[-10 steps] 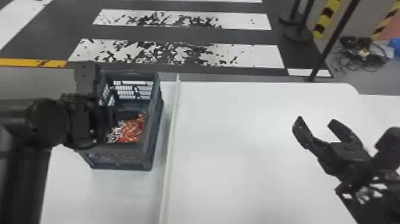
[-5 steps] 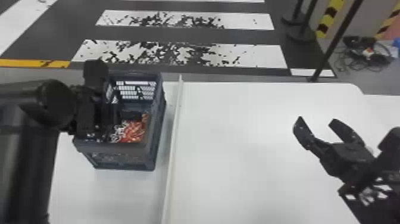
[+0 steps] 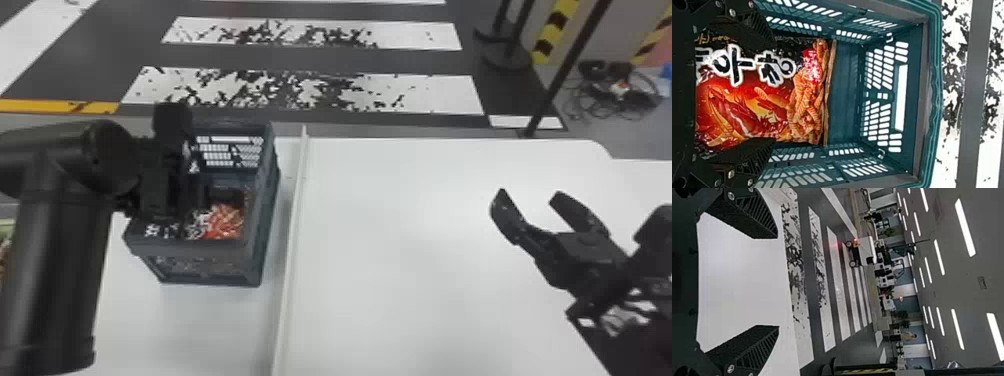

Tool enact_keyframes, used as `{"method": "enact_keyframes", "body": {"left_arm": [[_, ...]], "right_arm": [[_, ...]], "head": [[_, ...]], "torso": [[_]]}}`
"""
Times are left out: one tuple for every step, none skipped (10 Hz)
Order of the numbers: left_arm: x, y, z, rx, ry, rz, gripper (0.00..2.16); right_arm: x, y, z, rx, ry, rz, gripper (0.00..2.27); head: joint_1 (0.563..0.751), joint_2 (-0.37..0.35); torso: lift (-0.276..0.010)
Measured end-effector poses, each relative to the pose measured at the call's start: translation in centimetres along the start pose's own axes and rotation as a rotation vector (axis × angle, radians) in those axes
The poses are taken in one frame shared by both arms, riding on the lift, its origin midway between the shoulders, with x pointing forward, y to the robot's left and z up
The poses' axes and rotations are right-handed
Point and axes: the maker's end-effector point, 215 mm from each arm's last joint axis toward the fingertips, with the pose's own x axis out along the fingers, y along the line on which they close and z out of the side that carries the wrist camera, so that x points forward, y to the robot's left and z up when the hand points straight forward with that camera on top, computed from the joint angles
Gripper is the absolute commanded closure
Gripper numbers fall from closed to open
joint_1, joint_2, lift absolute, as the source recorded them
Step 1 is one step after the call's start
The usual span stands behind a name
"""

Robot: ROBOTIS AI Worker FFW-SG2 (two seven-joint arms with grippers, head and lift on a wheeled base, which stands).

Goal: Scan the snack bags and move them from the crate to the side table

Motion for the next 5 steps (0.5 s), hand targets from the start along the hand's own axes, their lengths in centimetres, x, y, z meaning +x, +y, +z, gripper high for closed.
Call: {"method": "enact_keyframes", "body": {"left_arm": [[0.6, -0.5, -0.5, 0.013, 0.032, 0.002, 0.17], [1.2, -0.8, -1.2, 0.020, 0.068, -0.001, 0.18], [2.0, -1.0, -2.1, 0.016, 0.101, -0.008, 0.21], [2.8, -1.2, -3.3, 0.009, 0.135, -0.019, 0.51], [3.4, -1.3, -4.4, 0.003, 0.163, -0.027, 1.35]], "right_arm": [[0.2, 0.1, 0.0, 0.002, 0.000, 0.005, 0.11], [0.2, 0.2, 0.0, 0.005, 0.000, 0.008, 0.11], [0.3, 0.5, -0.1, 0.008, 0.000, 0.012, 0.11], [0.3, 0.6, 0.0, 0.009, -0.001, 0.016, 0.11], [0.3, 0.7, 0.0, 0.014, -0.003, 0.018, 0.11]], "head": [[0.695, 0.011], [0.695, 0.007], [0.695, 0.007], [0.695, 0.007], [0.695, 0.007]], "torso": [[-0.087], [-0.087], [-0.087], [-0.087], [-0.087]]}}
